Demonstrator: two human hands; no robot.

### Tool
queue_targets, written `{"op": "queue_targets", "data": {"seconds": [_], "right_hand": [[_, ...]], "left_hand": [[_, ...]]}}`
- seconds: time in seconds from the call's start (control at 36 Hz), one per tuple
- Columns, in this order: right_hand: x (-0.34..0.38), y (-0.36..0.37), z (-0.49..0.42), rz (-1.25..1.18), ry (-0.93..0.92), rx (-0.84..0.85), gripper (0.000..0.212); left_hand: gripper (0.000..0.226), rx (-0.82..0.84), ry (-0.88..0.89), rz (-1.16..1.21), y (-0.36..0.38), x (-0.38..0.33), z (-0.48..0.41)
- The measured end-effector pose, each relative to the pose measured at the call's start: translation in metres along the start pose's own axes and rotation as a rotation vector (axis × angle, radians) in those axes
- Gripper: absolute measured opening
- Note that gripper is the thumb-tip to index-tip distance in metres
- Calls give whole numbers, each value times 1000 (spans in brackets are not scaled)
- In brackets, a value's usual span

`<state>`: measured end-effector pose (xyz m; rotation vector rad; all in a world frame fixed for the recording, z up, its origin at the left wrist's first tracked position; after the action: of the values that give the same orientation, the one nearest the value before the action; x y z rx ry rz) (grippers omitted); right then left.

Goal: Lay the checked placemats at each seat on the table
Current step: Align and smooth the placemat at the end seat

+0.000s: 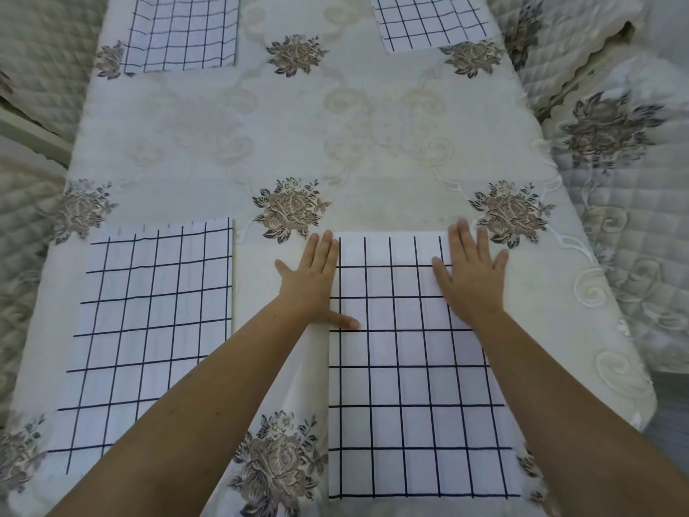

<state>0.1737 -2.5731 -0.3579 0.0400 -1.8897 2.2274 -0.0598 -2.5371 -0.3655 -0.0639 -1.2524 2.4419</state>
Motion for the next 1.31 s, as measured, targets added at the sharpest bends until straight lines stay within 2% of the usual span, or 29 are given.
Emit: {"op": "queue_targets", "data": {"seconds": [0.06, 0.14, 0.25, 0.36, 0.44, 0.53, 0.64, 0.86, 0.97, 1.11, 1.22, 1.28, 1.31], "right_hand": [[10, -2, -3, -41, 13, -28, 83], [55, -8, -6, -39, -85, -91, 74], [134, 4, -11, -100, -255, -9, 76], [187, 14, -8, -160, -397, 43, 75], [176, 25, -6, -186, -330, 76, 69], [153, 23, -4, -96, -268, 50, 59], [113, 21, -2, -65, -220, 58, 66], [20, 3, 8, -50, 5, -6, 68], [4, 4, 11, -36, 26, -2, 58], [8, -2, 14, -68, 84, -13, 57], [58, -7, 32, -29, -66, -114, 59], [90, -1, 44, -67, -131, -87, 59], [104, 4, 48, -85, -157, -51, 63]], "left_hand": [[140, 4, -4, 2, 0, 0, 0], [141, 18, -16, 10, 2, -2, -1], [139, 18, -36, -7, 3, -3, -2], [118, 26, -79, -57, 10, -2, -7], [121, 21, -73, -36, 10, -2, -8], [131, 10, -50, -30, 6, -2, -4], [140, 3, -32, -3, 4, -2, -1], [141, -8, -17, 20, 3, -2, -1], [139, -46, -6, 54, 2, -2, 2], [122, -107, 25, 240, 6, -5, 19], [75, -184, 135, 402, 15, -14, 44], [65, -211, 176, 387, 24, -18, 53], [69, -234, 181, 365, 28, -20, 56]]}}
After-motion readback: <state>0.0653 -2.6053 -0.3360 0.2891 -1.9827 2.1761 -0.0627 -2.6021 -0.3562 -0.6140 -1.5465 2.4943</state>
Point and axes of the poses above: each hand's wrist, its own z-axis away from the middle knuckle, its own y-axis out of the palm, x = y × z, the point moved 10 cm from there along -z, towards the middle knuckle, and after that the axes turned 9 degrees about -y, right-handed, at the moved point
